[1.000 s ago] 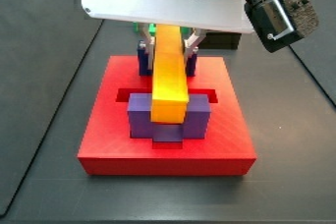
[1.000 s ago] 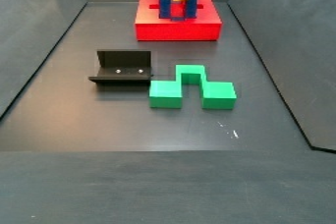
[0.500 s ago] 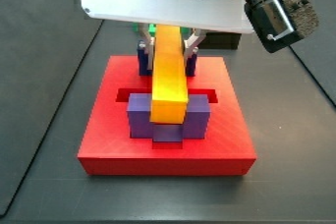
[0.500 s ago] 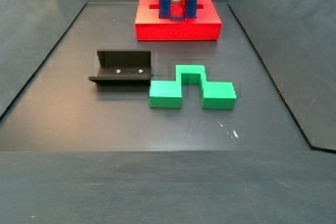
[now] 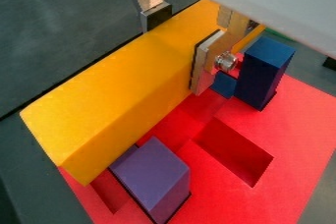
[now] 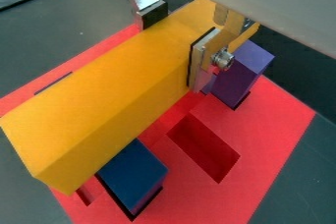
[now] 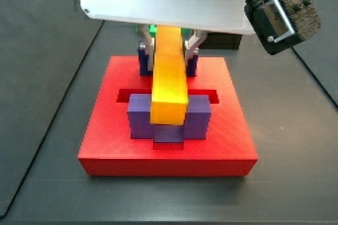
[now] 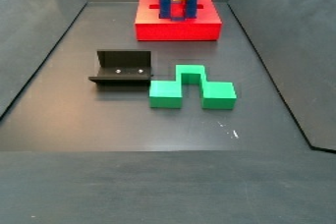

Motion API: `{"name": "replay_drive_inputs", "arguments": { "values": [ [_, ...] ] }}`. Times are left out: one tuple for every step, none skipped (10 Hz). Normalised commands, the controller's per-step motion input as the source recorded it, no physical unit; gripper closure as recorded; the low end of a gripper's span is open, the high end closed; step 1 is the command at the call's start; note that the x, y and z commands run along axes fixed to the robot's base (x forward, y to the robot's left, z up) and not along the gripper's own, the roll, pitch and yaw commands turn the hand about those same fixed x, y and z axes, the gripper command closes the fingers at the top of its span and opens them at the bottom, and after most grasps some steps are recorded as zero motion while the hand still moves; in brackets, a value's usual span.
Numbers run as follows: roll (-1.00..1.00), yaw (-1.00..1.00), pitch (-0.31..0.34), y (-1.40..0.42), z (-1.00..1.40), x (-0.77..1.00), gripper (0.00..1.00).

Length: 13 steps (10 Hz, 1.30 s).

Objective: Pick up the yellow object. Move up. Move to above the board. Insert the yellow object.
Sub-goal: Insert the yellow object.

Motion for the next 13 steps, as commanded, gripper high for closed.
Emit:
{"name": "replay_drive_inputs", "arguments": {
  "values": [
    [0.16, 0.00, 0.014, 0.00, -0.23, 0.00, 1.00],
    [0.15, 0.00, 0.027, 0.00, -0.17, 0.00, 1.00],
    [0.11, 0.00, 0.034, 0.00, -0.12, 0.00, 1.00],
    [0.09, 0.00, 0.030, 0.00, -0.09, 0.00, 1.00],
    [0.06, 0.00, 0.011, 0.00, -0.06, 0.00, 1.00],
    [0.03, 0.00, 0.000, 0.00, -0.04, 0.00, 1.00],
    [0.02, 0.00, 0.000, 0.00, -0.02, 0.00, 1.00],
    [0.00, 0.00, 0.000, 0.00, -0.04, 0.00, 1.00],
    [0.02, 0.00, 0.000, 0.00, -0.14, 0.00, 1.00],
    [0.00, 0.00, 0.000, 0.00, -0.33, 0.00, 1.00],
    [0.02, 0.00, 0.000, 0.00, -0.45, 0.00, 1.00],
    [0.06, 0.00, 0.000, 0.00, -0.31, 0.00, 1.00],
    [0.00, 0.00, 0.003, 0.02, 0.00, -0.03, 1.00]
  ]
}}
